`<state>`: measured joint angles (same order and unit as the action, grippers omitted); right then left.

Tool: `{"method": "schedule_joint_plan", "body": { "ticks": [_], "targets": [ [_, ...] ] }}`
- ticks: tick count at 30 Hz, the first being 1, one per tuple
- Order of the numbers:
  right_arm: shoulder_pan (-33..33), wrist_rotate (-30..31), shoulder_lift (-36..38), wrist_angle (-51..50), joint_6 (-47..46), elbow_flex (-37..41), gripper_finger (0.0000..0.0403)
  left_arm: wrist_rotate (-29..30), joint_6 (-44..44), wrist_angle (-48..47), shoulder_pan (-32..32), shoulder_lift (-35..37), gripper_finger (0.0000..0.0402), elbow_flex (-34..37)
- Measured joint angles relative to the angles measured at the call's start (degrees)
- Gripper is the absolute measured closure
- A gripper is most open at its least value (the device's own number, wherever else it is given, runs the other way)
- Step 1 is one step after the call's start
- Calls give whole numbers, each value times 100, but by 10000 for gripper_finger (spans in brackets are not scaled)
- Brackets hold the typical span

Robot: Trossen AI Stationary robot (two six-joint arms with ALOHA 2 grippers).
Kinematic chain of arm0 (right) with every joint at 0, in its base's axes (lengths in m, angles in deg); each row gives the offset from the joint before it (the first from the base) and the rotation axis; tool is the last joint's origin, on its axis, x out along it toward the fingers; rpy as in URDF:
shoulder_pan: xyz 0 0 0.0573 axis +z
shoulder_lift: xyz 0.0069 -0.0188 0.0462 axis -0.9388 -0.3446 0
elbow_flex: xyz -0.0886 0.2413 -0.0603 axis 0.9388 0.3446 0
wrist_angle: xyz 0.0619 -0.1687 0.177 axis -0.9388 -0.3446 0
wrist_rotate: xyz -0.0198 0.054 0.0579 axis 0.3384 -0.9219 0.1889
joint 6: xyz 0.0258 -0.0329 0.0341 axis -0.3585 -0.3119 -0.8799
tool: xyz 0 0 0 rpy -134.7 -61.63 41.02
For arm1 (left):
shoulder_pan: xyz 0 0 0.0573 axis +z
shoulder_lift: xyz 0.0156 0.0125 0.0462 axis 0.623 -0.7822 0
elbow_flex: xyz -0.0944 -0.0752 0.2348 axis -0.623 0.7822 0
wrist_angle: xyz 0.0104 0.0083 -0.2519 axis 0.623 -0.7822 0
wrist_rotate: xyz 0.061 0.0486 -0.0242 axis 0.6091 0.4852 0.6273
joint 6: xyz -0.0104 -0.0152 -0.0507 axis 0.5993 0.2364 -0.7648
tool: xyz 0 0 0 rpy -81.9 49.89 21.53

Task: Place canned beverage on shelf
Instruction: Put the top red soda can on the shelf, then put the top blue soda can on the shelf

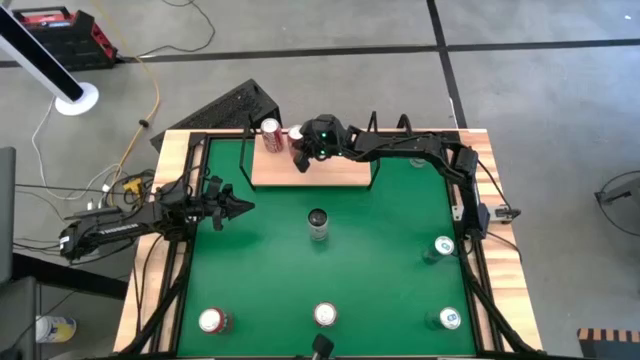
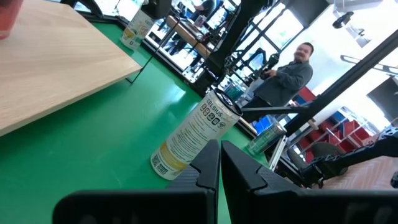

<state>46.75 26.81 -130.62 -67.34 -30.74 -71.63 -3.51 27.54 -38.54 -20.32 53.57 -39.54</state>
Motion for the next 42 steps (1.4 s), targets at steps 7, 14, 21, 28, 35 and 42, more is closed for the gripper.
{"method": "schedule_joint_plan", "body": {
  "ticks": [7, 14, 21, 28, 35, 42],
  "targets": [
    [-110, 98, 0, 38, -20, 0, 382, -13, -2, 0, 0, 0, 401, 0],
    [-144, 94, 0, 32, -17, 0, 382, -13, 0, 0, 0, 0, 401, 0],
    [-144, -33, 0, 29, -14, 0, 382, -11, -1, 0, 0, 0, 401, 0],
    [-33, -366, 356, -322, 33, 13, 382, -62, 21, -2, 0, 0, 401, 0],
    [460, -453, 1451, -1824, 417, 4, 382, -231, 291, -2, 0, 0, 402, -2],
    [1178, -662, 2750, -3812, 475, 0, 382, -237, 696, -22, 0, -2, 401, -2]
  ]
}}
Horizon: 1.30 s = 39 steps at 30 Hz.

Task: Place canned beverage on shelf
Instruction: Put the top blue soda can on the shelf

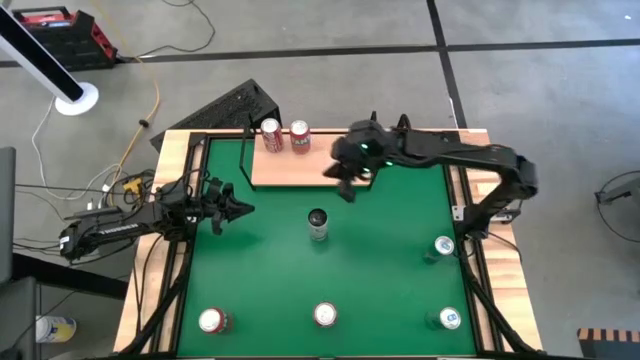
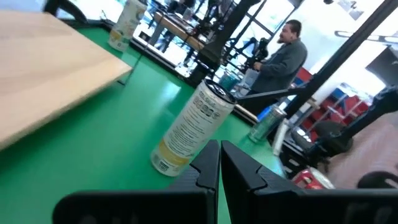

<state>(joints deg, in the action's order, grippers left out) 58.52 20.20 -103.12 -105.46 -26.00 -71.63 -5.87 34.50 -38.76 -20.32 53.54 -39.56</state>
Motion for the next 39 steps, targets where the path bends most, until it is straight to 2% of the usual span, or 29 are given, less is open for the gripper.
{"method": "schedule_joint_plan", "body": {
  "ticks": [2, 7, 11, 14, 20, 23, 28, 34, 39],
  "targets": [
    [224, 2, 284, -278, -276, 0, 381, 176, 161, -31, 0, 0, 402, 0],
    [874, 6, 785, -977, -1688, 0, 375, 519, 688, -73, 0, 0, 402, 0],
    [1489, 32, 983, -2246, -3545, 0, 376, 564, 1238, -94, 0, 0, 402, 0],
    [2056, 394, 1062, -3343, -5073, 0, 377, 561, 1555, -102, 0, 0, 402, 0],
    [3126, 618, 990, -4958, -7948, 4, 372, 545, 1719, -103, 0, 0, 394, 0],
    [3605, 622, 941, -5431, -8962, 7, 372, 540, 1718, -122, 0, 0, 385, 0],
    [4144, 764, 938, -5451, -9922, 225, 368, 420, 1706, -133, 0, 0, 365, 0],
    [4476, 761, 1074, -5461, -10634, 646, 317, 397, 1651, -150, 0, 0, 335, 0],
    [4928, 635, 1194, -5454, -11687, 1170, 224, 390, 1226, -150, 0, 0, 317, 0]
  ]
}}
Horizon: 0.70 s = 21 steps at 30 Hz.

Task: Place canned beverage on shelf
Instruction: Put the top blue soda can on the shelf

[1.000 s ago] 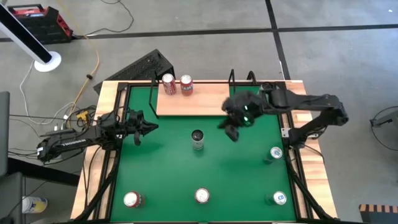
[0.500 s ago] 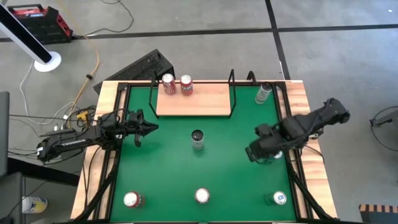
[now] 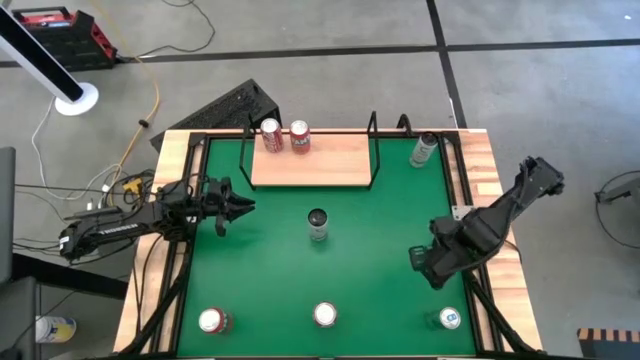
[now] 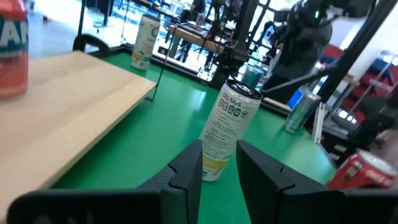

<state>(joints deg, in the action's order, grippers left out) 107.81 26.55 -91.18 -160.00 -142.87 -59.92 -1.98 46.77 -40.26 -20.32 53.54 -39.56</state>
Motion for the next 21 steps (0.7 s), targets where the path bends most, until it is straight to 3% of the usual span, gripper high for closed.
{"method": "schedule_joint_plan", "body": {
  "ticks": [5, 9, 13, 21],
  "targets": [
    [230, -62, 115, -13, -408, 481, 117, 4, -388, -3, 0, 0, 314, 0],
    [241, -68, 157, -9, -398, 765, 60, 7, -401, -82, 0, 0, 313, 0],
    [162, -44, 158, -11, -396, 1127, 38, 8, -401, -397, 0, 0, 313, 0],
    [-232, 283, 156, -5, -386, 1405, 36, 140, -400, -893, 2, -33, 313, -7]
  ]
}}
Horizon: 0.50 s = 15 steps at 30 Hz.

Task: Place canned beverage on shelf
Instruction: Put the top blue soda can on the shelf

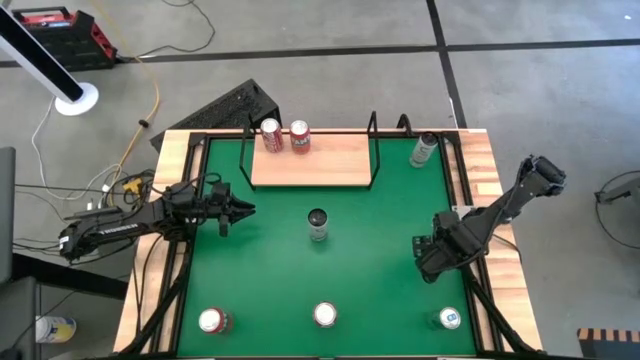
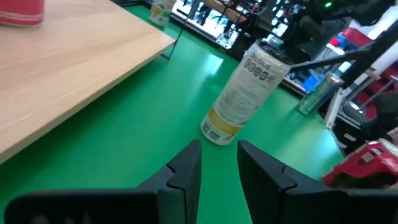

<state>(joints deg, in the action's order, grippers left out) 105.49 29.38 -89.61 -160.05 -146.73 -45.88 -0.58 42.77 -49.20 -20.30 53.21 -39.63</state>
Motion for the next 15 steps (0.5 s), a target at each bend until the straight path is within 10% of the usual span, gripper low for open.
{"method": "schedule_joint_plan", "body": {
  "ticks": [15],
  "targets": [
    [-152, 6, -2, 214, -30, 410, 36, 33, -2, -29, 0, -2, 313, 0]
  ]
}}
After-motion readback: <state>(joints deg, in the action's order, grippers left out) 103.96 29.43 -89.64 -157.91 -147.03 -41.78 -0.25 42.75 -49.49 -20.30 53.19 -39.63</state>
